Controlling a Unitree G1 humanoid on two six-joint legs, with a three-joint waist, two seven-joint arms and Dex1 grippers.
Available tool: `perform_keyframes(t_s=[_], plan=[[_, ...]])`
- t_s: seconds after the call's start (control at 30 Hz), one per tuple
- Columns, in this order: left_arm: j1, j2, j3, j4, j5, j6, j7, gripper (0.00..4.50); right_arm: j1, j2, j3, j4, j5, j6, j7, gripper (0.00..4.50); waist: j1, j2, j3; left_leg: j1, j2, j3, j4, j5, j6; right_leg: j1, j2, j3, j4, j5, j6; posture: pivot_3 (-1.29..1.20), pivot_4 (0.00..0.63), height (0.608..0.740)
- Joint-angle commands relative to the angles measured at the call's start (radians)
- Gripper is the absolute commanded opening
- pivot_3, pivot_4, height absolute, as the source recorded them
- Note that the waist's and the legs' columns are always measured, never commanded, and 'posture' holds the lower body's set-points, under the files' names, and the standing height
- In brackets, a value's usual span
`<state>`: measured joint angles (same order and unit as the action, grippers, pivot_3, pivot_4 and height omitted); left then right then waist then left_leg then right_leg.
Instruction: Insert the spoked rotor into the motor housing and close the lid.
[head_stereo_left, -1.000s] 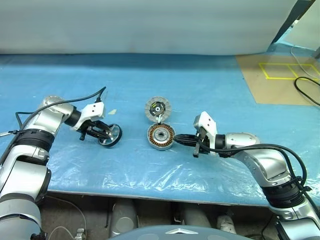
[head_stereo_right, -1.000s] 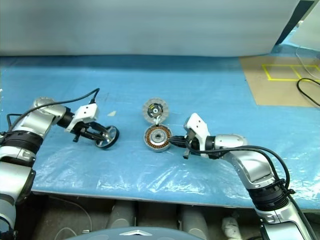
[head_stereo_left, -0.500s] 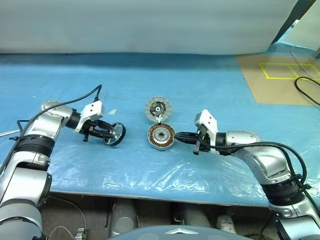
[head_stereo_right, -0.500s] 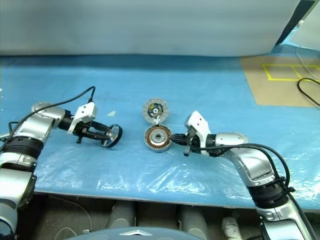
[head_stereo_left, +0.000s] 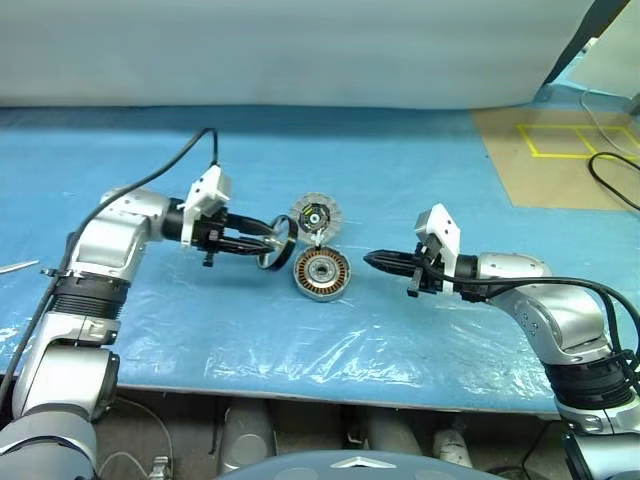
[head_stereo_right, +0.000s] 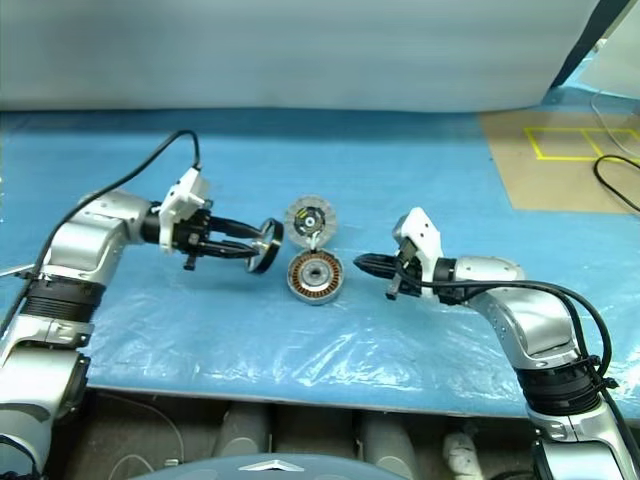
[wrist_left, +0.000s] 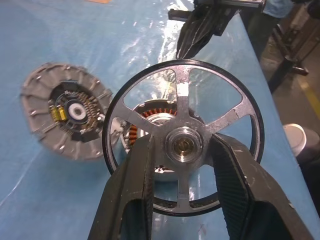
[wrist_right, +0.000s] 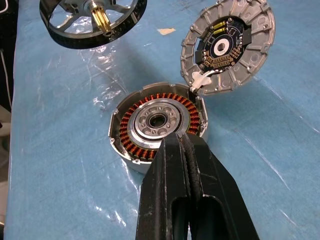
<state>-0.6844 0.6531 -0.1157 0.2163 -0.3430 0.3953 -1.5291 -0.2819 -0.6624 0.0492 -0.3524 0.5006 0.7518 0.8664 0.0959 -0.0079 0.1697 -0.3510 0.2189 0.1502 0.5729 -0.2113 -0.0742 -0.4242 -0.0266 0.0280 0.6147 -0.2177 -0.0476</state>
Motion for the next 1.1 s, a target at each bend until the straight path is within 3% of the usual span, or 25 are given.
perform_keyframes(t_s=[0.03,0.3,1.1], plan=[[-0.03,-0.009,-0.056,0.006,0.037,-0.035,-0.01,1.35,0.013,-0.011,-0.025,-0.057,0.016,-0.002,-0.012,0.0,-0.001,0.0,0.0,0.0,0.0,0.0,-0.001,0.0,0.0,0.0,0.0,0.0,0.0,0.0,0.0,0.0,0.15,0.74],[-0.137,-0.086,-0.128,0.124,0.091,-0.104,-0.026,1.35,0.053,-0.015,-0.061,-0.074,0.022,0.009,-0.06,0.0,0.002,0.0,0.0,0.0,-0.001,0.0,0.0,0.0,0.0,0.0,0.0,0.0,-0.003,0.001,0.001,0.0,0.15,0.74],[-0.176,-0.189,-0.159,0.277,0.171,-0.242,-0.031,1.35,0.114,-0.005,-0.036,-0.133,0.023,0.026,-0.117,0.0,0.001,0.0,0.0,-0.002,-0.001,0.0,-0.003,0.0,0.0,0.001,0.0,0.0,-0.005,0.003,0.004,0.0,0.15,0.74]])
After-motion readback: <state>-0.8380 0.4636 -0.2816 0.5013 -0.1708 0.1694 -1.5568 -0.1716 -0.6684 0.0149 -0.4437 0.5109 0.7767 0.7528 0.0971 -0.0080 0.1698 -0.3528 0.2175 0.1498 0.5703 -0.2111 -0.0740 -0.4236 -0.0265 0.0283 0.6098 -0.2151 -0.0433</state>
